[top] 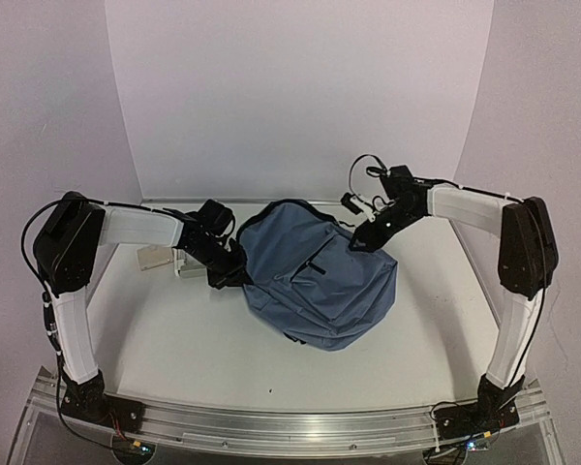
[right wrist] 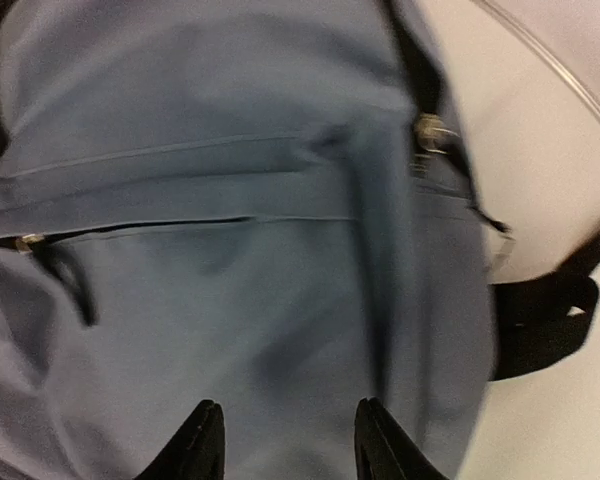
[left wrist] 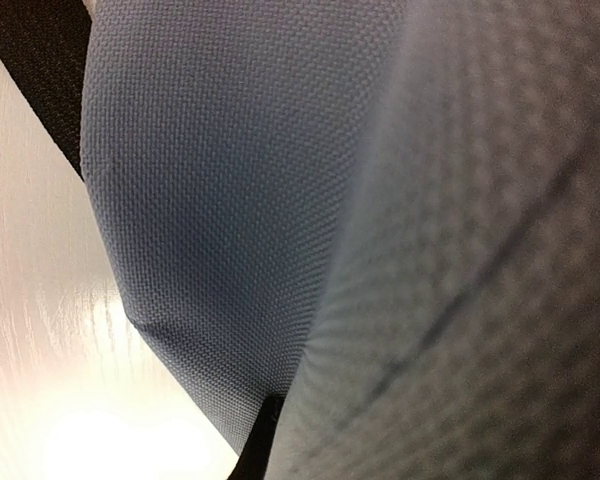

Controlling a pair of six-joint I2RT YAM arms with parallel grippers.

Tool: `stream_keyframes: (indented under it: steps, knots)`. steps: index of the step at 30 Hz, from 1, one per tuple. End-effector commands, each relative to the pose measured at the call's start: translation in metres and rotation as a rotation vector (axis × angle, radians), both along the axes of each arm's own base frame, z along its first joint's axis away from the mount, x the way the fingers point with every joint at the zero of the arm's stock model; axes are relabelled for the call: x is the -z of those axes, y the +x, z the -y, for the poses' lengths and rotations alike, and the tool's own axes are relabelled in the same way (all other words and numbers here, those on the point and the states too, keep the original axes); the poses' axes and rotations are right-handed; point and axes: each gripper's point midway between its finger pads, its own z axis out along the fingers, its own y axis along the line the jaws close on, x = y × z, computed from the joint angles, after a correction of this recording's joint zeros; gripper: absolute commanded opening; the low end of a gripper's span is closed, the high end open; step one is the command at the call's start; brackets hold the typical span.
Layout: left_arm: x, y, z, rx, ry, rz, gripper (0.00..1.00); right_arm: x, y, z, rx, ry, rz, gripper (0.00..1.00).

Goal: Pack the student bag
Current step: Unzip the student bag at the center of the board.

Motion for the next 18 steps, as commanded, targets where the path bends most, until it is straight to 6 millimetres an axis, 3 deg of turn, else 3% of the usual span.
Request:
stream_keyframes:
  steps: [1, 7, 18]
  knots:
    - [-0.014, -0.007, 0.002, 0.032, 0.003, 0.001, 0.0, -0.022, -0.057, -0.055, -0.203, 0.08, -0.007, 0.46]
    - [-0.014, -0.007, 0.001, 0.028, 0.0, 0.001, 0.0, -0.007, -0.065, -0.084, -0.208, 0.069, 0.008, 0.51]
    - [-0.016, -0.006, 0.0, 0.024, 0.007, 0.006, 0.0, 0.022, -0.05, -0.106, -0.18, -0.019, 0.104, 0.55]
